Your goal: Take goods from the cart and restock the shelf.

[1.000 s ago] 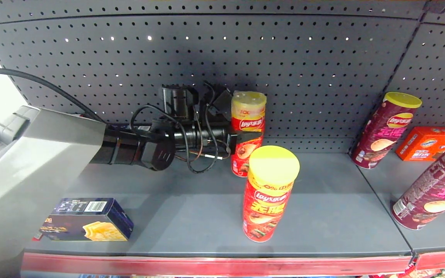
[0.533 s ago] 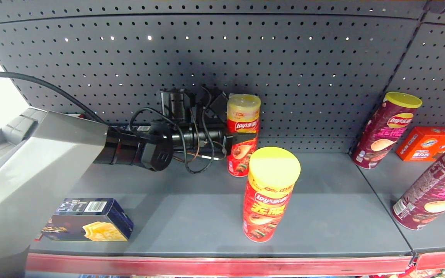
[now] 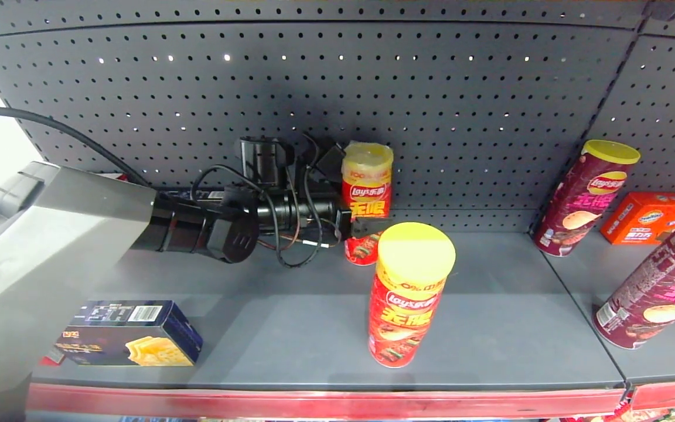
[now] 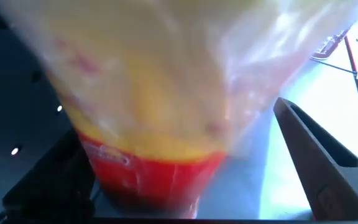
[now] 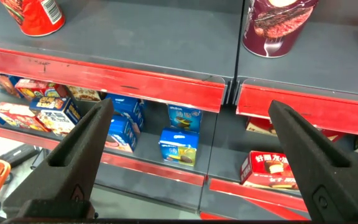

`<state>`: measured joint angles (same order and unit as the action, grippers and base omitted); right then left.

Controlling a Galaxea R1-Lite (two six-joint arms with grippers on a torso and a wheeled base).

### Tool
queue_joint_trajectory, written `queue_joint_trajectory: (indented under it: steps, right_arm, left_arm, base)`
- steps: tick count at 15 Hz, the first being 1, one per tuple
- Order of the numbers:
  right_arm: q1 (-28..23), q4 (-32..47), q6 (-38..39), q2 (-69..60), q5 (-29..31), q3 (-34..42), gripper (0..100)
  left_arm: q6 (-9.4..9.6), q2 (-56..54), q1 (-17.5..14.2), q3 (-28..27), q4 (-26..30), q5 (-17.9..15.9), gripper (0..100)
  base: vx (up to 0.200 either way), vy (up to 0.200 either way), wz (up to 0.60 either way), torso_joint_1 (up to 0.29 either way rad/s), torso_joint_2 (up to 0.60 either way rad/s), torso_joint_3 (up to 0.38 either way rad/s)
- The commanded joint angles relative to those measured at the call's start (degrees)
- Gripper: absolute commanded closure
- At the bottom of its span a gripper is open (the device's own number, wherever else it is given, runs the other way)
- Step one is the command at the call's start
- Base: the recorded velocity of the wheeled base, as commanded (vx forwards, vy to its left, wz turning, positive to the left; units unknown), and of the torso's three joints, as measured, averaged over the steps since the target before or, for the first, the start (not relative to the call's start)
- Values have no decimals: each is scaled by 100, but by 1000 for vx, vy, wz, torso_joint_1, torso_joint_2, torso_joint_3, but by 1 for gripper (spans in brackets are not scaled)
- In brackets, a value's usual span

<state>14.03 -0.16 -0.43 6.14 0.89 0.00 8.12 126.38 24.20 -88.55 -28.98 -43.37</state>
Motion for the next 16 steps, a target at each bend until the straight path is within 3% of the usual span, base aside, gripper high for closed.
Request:
queue_joint_trajectory:
  steps: [1, 3, 7, 9, 11, 13, 14, 15, 16]
  right_arm:
    - [3, -2, -1, 10, -1, 0, 0]
    - [3, -2, -1, 10, -1, 0, 0]
    - [3, -2, -10, 10, -1, 0, 0]
    - [3, -2, -1, 10, -1, 0, 0]
    - [3, -2, -1, 10, -1, 0, 0]
    - [3, -2, -1, 10, -1, 0, 0]
    - [3, -2, -1, 10, -1, 0, 0]
    - [3, -2, -1, 10, -1, 0, 0]
    - [3, -2, -10, 10, -1, 0, 0]
  left_arm:
    - [5, -518, -12, 409, 6, 145, 0]
    - [23, -922, -91, 787, -3, 330, 0]
    - [23, -1458, -337, 1297, 6, 347, 0]
    - [23, -1704, -477, 1543, 24, 681, 0]
    - [67, -1933, -495, 1991, 112, 1455, 0]
    - [243, -2012, -407, 2395, 112, 2043, 0]
    - [463, -2091, -328, 2729, 112, 2729, 0]
    - [550, -2100, -310, 2826, 112, 2984, 0]
    - [761, -2100, -240, 2984, 112, 3582, 0]
  base:
    - [0, 0, 0, 0, 0, 0]
    - [0, 0, 0, 0, 0, 0]
    - [0, 0, 0, 0, 0, 0]
    - [0, 0, 0, 0, 0, 0]
    - [0, 0, 0, 0, 0, 0]
    - [0, 0, 0, 0, 0, 0]
    - [0, 0, 0, 0, 0, 0]
    - [0, 0, 0, 0, 0, 0]
    - [0, 0, 0, 0, 0, 0]
